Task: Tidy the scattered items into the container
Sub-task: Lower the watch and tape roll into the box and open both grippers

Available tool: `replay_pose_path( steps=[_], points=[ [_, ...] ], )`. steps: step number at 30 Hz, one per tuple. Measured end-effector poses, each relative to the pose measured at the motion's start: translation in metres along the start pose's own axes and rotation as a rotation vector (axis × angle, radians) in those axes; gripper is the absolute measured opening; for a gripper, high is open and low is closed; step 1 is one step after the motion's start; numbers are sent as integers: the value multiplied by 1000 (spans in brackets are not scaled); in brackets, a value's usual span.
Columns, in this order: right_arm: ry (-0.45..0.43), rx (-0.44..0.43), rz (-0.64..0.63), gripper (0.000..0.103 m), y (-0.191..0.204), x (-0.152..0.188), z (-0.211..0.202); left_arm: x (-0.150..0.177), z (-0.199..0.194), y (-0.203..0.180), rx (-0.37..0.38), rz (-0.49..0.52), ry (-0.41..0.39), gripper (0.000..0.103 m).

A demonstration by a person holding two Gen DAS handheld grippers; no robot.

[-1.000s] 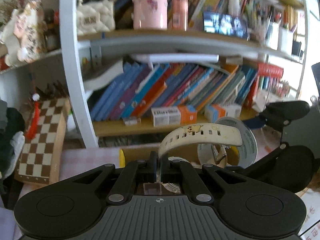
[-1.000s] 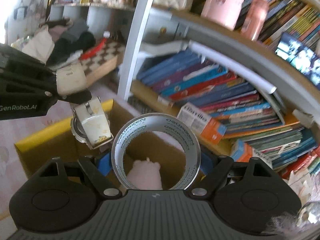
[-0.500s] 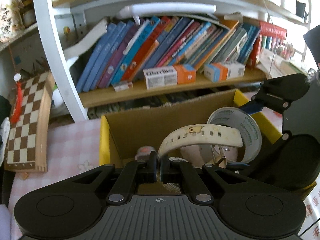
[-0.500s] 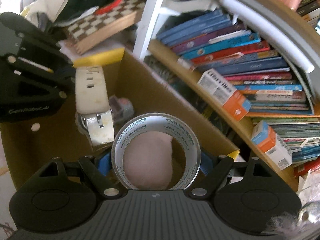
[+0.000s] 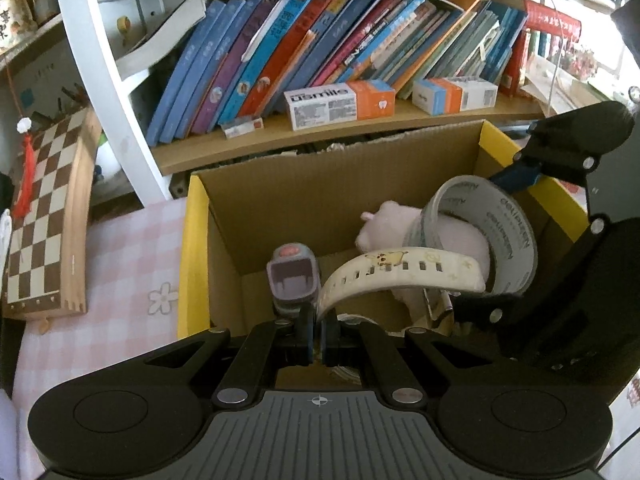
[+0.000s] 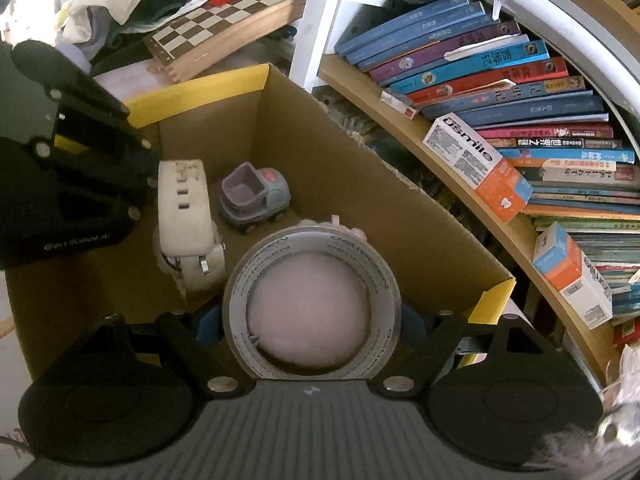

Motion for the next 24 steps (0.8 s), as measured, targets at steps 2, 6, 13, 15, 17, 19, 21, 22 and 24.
replay_pose_path(
  steps=[2,6,13,15,17,19,21,22,24],
  points=[
    [0,-4,5,83,-1,0,0,0,0,0,-1,4,1,2],
    [-1,-11,16,83,-2,-1,0,-1,1,0,-2,9,6,2],
    [2,-25,39,83,-5,-1,0,-1,2,0,7,21,16,3],
    [2,-28,43,83,-6,-1,1,-1,2,-1,8,26,17,4],
    [1,-28,43,83,-6,-1,1,-1,2,-2,7,31,18,4],
    [0,-28,45,83,-6,-1,1,-1,2,-2,8,33,19,4],
    [-1,-29,47,83,-6,-1,1,-1,2,-2,7,34,19,6],
    [-1,-29,48,83,-6,-1,1,-1,2,-2,7,35,19,6],
    [-2,-30,49,83,-6,-1,1,-2,2,-3,11,37,19,9]
  ],
)
Point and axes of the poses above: each gripper's, at about its wrist camera, not at the fingertips, and z roughly the way its jaws point, y to its left, x to its underside, the point moved 2 cm from there along z, roughly the way its jaws point, and after that the axes turned 6 degrees about z, right-handed, at the moved point
